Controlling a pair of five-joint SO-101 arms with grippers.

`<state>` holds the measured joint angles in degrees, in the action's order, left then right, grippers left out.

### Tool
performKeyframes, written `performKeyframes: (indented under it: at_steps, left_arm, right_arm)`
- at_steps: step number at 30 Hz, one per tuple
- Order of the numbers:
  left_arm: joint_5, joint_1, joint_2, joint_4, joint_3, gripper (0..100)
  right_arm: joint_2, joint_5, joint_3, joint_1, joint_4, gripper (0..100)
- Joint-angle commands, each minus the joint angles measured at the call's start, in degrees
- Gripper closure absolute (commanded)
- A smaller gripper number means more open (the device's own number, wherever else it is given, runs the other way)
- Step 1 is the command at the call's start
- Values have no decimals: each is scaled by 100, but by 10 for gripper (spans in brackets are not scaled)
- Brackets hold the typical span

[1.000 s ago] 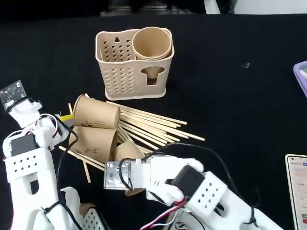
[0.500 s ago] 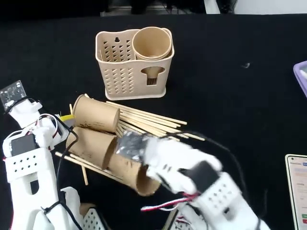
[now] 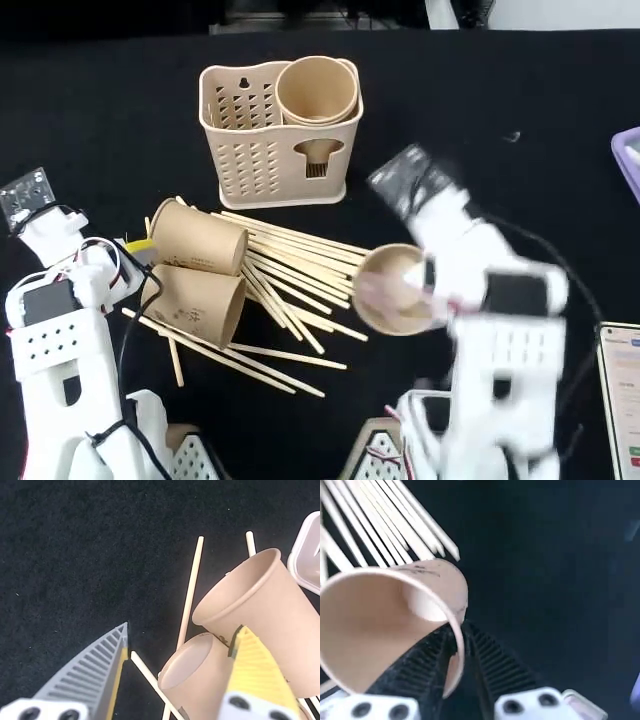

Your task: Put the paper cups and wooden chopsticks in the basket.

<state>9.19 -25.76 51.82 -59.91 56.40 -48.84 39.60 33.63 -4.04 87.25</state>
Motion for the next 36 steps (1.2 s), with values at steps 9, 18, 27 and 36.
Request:
performKeyframes:
  at_steps: [9, 18, 27, 36]
  left_arm:
    - [44, -57, 114, 70, -321, 668]
    - [44, -57, 114, 70, -321, 668]
    - [44, -57, 114, 70, -321, 668]
    - [44, -57, 114, 70, -321, 668]
  right_arm:
    - [3398, -202, -1200, -782, -79, 982]
    - [3574, -229, -646, -316, -484, 977]
    - [3574, -220, -664, -352, -475, 985]
    - [2141, -229, -1455, -316, 475, 988]
